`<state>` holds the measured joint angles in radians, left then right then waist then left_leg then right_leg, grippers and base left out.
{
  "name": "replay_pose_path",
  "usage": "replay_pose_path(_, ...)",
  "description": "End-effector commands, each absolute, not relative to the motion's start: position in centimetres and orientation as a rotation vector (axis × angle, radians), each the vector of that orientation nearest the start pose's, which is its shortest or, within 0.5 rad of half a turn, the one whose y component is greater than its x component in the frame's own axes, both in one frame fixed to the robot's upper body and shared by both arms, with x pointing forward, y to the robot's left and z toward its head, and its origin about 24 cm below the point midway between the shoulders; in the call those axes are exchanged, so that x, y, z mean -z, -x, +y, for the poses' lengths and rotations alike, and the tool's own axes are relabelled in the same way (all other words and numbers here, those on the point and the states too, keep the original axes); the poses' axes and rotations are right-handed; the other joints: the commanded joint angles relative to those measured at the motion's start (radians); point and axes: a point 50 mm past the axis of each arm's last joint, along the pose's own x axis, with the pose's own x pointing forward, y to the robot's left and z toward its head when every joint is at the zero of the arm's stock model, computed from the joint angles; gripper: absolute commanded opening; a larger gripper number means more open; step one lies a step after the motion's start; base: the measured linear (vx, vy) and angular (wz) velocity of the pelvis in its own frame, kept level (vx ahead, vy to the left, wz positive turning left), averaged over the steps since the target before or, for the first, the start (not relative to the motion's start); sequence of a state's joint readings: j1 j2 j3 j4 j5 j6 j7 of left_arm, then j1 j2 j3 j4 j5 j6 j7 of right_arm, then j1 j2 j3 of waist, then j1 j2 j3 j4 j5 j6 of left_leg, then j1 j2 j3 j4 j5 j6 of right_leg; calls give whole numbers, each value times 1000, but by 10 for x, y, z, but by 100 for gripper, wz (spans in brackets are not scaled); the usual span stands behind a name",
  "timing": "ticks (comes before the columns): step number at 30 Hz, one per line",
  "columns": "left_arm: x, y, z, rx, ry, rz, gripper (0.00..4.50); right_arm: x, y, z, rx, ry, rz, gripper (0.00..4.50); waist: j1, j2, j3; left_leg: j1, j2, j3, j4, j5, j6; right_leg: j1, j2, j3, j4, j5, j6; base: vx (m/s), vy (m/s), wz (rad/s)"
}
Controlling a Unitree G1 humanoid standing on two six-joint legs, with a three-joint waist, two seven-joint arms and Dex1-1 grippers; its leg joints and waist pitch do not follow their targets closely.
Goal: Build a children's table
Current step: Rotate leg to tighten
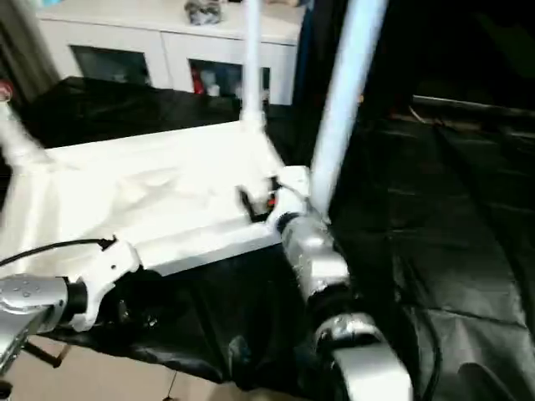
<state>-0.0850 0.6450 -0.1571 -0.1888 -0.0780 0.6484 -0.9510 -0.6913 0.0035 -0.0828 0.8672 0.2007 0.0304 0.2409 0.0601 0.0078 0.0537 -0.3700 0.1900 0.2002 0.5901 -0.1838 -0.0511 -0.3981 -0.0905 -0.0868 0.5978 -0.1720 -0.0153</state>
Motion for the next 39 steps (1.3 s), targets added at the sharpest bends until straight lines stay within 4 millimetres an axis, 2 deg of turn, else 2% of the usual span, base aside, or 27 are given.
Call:
replay_pose_path(1,-52,-239,198,905,-389,666,443,-50,-369,-124,-212,-205,206,450,-12,21,-61,33,38,-21,-80,-315,-57,25,-48,56,-63,-255,-181,0,0,0)
replay_pose_path(4,-49,-246,195,880,-412,643,443,-54,-374,-139,-162,-188,191,450,-10,18,-61,37,37,-20,-77,-336,-59,22,-49,57,-67,-284,-174,0,0,0)
replay_pose_path(6,-49,-251,193,859,-426,616,443,-58,-377,-148,-143,-164,176,450,-11,16,-62,28,36,-23,-77,-327,-53,28,-51,57,-66,-292,-172,0,0,0)
replay_pose_path(9,-49,-257,192,830,-441,588,443,-62,-379,-158,-122,-145,165,450,-11,13,-63,25,36,-22,-74,-309,-41,30,-51,57,-67,-297,-165,0,0,0)
replay_pose_path(11,-49,-269,187,773,-454,539,443,-69,-382,-179,-72,-114,146,450,-10,15,-64,25,35,-21,-70,-295,-34,30,-50,56,-66,-289,-170,0,0,0)
replay_pose_path(13,-50,-272,185,762,-453,520,443,-71,-383,-187,-55,-108,141,450,-9,16,-66,27,34,-19,-68,-288,-33,29,-48,55,-66,-277,-175,0,0,0)
replay_pose_path(14,-50,-274,183,756,-453,507,443,-73,-383,-192,-43,-104,138,450,-9,14,-67,20,33,-19,-66,-268,-23,34,-48,55,-63,-247,-185,0,0,0)
replay_pose_path(15,-50,-275,182,748,-454,491,443,-74,-383,-199,-26,-99,134,450,-8,12,-69,18,34,-20,-65,-257,-18,37,-49,53,-60,-234,-186,0,0,0)
replay_pose_path(16,-49,-276,181,738,-457,476,443,-76,-383,-205,-12,-93,129,450,-8,16,-71,17,33,-20,-63,-241,-12,37,-48,53,-57,-212,-193,0,0,0)
replay_pose_path(18,-49,-277,180,722,-458,450,443,-78,-383,-213,1,-87,121,450,-9,13,-73,15,33,-19,-61,-225,-5,39,-47,52,-55,-189,-200,0,0,0)
replay_pose_path(19,-52,-277,180,696,-424,406,443,-79,-382,-216,-7,-75,113,450,-8,22,-73,15,33,-19,-58,-215,4,39,-47,51,-52,-161,-216,0,0,0)
replay_pose_path(21,-54,-276,180,691,-400,379,443,-79,-381,-216,-19,-69,111,450,-12,15,-75,8,33,-18,-56,-200,14,44,-46,50,-48,-129,-228,0,0,0)
replay_pose_path(22,-60,-274,181,676,-353,320,443,-77,-380,-212,-55,-50,109,450,-12,14,-74,8,33,-18,-56,-203,17,43,-46,50,-49,-131,-231,0,0,0)
replay_pose_path(23,-65,-272,182,669,-315,275,443,-75,-379,-207,-88,-37,106,450,-14,19,-74,8,34,-18,-55,-209,23,43,-49,50,-50,-135,-238,0,0,0)
replay_pose_path(24,-69,-270,183,662,-285,242,443,-73,-378,-202,-121,-32,104,450,-17,16,-74,5,36,-18,-55,-213,26,45,-50,50,-50,-137,-242,0,0,0)
replay_pose_path(27,-74,-267,186,639,-235,187,443,-71,-376,-192,-187,-30,92,450,-23,16,-71,8,37,-19,-57,-242,32,41,-46,49,-54,-177,-240,0,0,0)
replay_pose_path(29,-80,-260,192,615,-184,119,443,-67,-372,-176,-283,-53,84,450,-28,14,-64,5,38,-21,-61,-286,29,40,-49,49,-63,-244,-226,0,0,0)
replay_pose_path(32,-81,-245,204,556,-142,47,443,-61,-361,-153,-458,-72,58,450,-34,16,-62,6,41,-25,-65,-327,24,36,-47,50,-68,-301,-202,0,0,0)
replay_pose_path(33,-80,-243,205,548,-139,43,443,-60,-359,-152,-469,-71,57,450,-33,18,-62,11,43,-24,-66,-341,23,31,-46,51,-71,-312,-194,0,0,0)
replay_pose_path(35,-79,-236,209,519,-127,31,443,-58,-355,-148,-502,-68,56,450,-31,21,-58,14,47,-25,-70,-365,13,27,-44,52,-74,-332,-189,0,0,0)
replay_pose_path(36,-76,-228,211,484,-111,22,443,-55,-350,-146,-514,-65,50,450,-27,20,-58,20,45,-25,-71,-384,5,22,-43,52,-77,-355,-185,0,0,0)
replay_pose_path(38,-73,-216,213,425,-93,6,443,-54,-344,-147,-513,-68,35,450,-24,20,-54,19,47,-26,-74,-396,-3,22,-44,55,-78,-364,-172,0,0,0)
replay_pose_path(39,-71,-211,214,396,-88,-2,443,-53,-341,-148,-508,-69,28,450,-24,13,-53,13,49,-28,-77,-394,-3,25,-44,57,-79,-362,-160,0,0,0)
